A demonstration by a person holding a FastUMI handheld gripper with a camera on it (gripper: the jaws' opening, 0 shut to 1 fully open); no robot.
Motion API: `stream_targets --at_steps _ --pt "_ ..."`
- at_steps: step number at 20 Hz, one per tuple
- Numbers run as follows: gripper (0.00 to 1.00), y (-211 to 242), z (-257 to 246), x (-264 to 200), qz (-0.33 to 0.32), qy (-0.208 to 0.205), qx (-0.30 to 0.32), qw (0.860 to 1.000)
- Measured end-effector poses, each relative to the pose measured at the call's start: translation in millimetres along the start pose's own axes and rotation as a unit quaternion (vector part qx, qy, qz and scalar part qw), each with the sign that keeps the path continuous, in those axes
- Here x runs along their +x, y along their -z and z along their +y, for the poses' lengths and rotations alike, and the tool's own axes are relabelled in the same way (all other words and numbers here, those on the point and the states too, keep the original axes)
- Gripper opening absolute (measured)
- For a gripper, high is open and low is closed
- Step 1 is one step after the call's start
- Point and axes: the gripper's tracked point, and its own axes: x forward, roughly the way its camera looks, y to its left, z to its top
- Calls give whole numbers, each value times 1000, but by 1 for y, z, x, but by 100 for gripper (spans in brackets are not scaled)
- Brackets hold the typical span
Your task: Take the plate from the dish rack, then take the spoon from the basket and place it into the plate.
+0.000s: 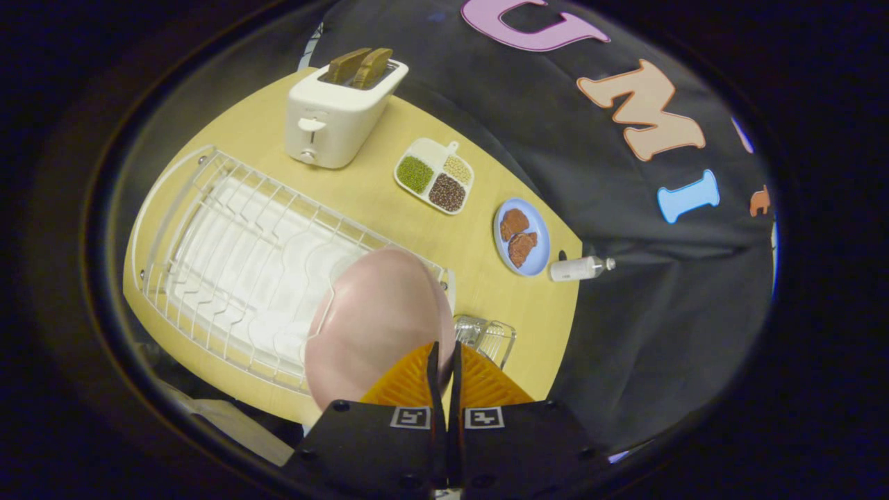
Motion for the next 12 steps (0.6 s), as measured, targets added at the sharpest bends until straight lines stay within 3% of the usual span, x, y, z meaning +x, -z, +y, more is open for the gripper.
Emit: stream_targets --at_steps 10,12 --pt "4 -7 3 -9 3 -16 -6 1000" --pt "4 -9 -18 -15 -7 16 -29 999"
